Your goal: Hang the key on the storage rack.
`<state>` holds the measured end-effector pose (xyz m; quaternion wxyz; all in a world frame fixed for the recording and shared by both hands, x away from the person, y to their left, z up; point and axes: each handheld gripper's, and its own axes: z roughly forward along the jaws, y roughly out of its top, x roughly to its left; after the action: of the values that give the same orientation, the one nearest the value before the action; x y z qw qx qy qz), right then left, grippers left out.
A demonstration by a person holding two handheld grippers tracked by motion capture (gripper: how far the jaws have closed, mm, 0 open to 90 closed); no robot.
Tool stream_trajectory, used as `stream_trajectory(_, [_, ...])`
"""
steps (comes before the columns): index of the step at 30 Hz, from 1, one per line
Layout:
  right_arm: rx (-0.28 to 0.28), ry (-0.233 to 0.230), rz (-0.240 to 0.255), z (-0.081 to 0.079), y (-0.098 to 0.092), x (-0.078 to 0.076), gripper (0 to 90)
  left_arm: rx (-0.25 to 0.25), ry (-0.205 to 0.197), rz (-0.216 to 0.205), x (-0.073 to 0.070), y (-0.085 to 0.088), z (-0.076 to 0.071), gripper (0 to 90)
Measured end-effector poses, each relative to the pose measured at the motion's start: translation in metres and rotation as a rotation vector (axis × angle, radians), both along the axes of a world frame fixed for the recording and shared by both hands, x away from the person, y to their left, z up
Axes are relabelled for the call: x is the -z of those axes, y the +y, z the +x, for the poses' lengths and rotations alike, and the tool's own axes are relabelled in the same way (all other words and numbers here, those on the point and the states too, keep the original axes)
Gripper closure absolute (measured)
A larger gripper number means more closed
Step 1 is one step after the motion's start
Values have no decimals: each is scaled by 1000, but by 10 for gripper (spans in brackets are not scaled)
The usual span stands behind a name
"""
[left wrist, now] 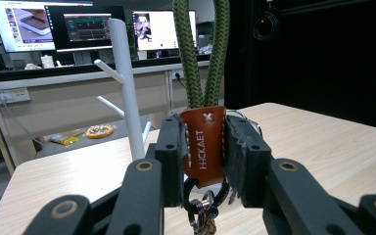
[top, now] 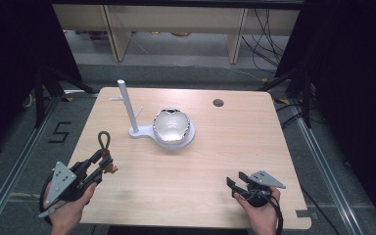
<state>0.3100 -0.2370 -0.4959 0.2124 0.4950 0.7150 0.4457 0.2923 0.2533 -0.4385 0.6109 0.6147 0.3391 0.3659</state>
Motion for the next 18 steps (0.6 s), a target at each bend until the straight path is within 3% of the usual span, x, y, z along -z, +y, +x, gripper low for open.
stream_trajectory(1, [-5, 4, 15, 0, 1, -1, 465, 0, -1, -2, 0, 0, 0, 687])
stream_trajectory(2, [18, 40, 43, -4, 4, -3, 465, -3, 2, -2, 0, 1, 0, 687])
stream_trajectory(3, [8, 25, 38, -3, 3, -3, 465, 2, -12, -14, 0, 1, 2, 687])
stream_trajectory(4, [-1, -4, -5, -1, 0, -3, 465, 2, -10, -11, 0, 2, 2, 687])
stream_trajectory(5, [7, -2, -7, -1, 0, -3, 465, -5, 5, 4, -1, 3, 1, 687])
stream_trajectory(7, [17, 34, 39, -5, 3, -5, 465, -8, 7, -3, -1, 4, 2, 687])
stream_trajectory(9, [10, 2, 4, -2, 1, -3, 465, -11, 11, -9, -1, 5, 3, 687])
stream_trajectory(12, [3, -10, 10, 0, 1, -2, 464, -15, 16, -14, -2, 6, 5, 687])
stream_trajectory(16, [4, 3, -3, 0, 1, -2, 465, -21, 18, -17, -4, 7, 8, 687])
stream_trajectory(18, [-9, 6, 19, -1, 1, -4, 464, -22, 17, -19, -5, 7, 10, 686])
